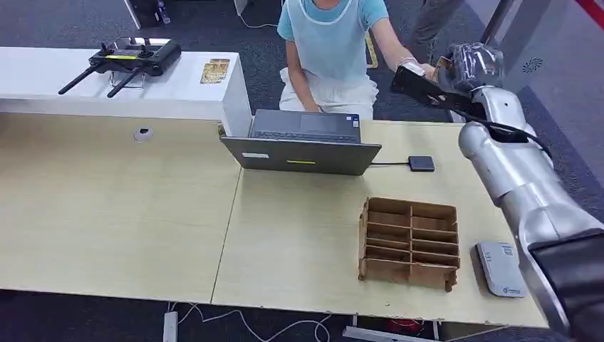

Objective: Pass the card to the sensor for recognition and then transmit it.

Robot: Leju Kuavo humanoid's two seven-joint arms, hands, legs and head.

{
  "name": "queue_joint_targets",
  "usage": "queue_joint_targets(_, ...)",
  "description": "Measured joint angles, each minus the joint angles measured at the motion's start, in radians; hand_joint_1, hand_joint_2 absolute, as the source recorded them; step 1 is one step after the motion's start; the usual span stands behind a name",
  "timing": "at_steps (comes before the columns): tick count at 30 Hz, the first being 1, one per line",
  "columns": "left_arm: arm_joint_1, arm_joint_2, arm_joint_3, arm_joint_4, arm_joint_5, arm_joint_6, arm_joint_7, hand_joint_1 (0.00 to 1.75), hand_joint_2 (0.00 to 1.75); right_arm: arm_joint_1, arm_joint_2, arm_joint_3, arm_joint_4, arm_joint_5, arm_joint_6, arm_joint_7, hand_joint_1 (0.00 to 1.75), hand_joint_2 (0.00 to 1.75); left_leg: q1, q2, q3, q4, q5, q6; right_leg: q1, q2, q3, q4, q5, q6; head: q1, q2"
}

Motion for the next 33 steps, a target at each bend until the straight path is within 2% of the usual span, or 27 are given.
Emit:
queue_joint_targets(8, 0.0, 0.0, 0.0, 0.0, -0.003, 0.0, 0.0, 0.0, 0.0, 0.0, 0.027, 0.005, 0.032, 0.005, -0.016, -0.003, 1.75, 1.75, 0.0, 0.0, 0.0, 0.0, 0.0, 0.0, 0.0, 0.0, 0.0, 0.0, 0.0, 0.0, 0.0, 0.0)
queue_joint_targets(18, 0.0, -0.001, 0.0, 0.0, -0.003, 0.0, 0.0, 0.0, 0.0, 0.0, 0.034, 0.005, 0.041, 0.009, -0.017, -0.003, 1.75, 1.75, 0.0, 0.0, 0.0, 0.0, 0.0, 0.0, 0.0, 0.0, 0.0, 0.0, 0.0, 0.0, 0.0, 0.0)
queue_joint_targets(19, 0.0, -0.001, 0.0, 0.0, -0.003, 0.0, 0.0, 0.0, 0.0, 0.0, 0.036, 0.005, 0.045, 0.008, -0.018, -0.005, 0.0, 1.75, 0.0, 0.0, 0.0, 0.0, 0.0, 0.0, 0.0, 0.0, 0.0, 0.0, 0.0, 0.0, 0.0, 0.0)
queue_joint_targets(24, 0.0, 0.0, 0.0, 0.0, -0.007, 0.0, 0.008, 0.0, 0.0, 0.001, 0.038, 0.002, 0.057, -0.003, -0.025, -0.014, 0.0, 1.75, 0.0, 0.0, 0.0, 0.0, 0.0, 0.0, 0.0, 0.0, 0.0, 0.0, 0.0, 0.0, 0.0, 0.0)
queue_joint_targets(27, 0.0, 0.0, 0.0, 0.0, -0.011, 0.0, 0.011, 0.0, 0.0, 0.001, 0.038, -0.01, 0.057, -0.017, -0.06, -0.029, 0.0, 1.75, 0.0, 0.0, 0.0, 0.0, 0.0, 0.0, 0.0, 0.0, 0.0, 0.0, 0.0, 0.0, 0.0, 0.0)
queue_joint_targets(31, 0.0, 0.0, 0.0, 0.0, -0.014, 0.002, 0.017, 0.0, 0.0, 0.015, 0.039, -0.054, 0.025, -0.072, -0.098, -0.072, 0.0, 1.75, 0.0, 0.0, 0.0, 0.0, 0.0, 0.0, 0.0, 0.0, 0.0, 0.0, 0.0, 0.0, 0.0, 0.0)
queue_joint_targets(33, 0.0, 0.0, 0.0, 0.0, -0.014, 0.003, 0.017, 0.0, 0.0, 0.038, 0.041, -0.091, -0.023, -0.141, -0.104, -0.109, 0.0, 1.75, 0.0, 0.0, 0.0, 0.0, 0.0, 0.0, 0.0, 0.0, 0.0, 0.0, 0.0, 0.0, 0.0, 0.0)
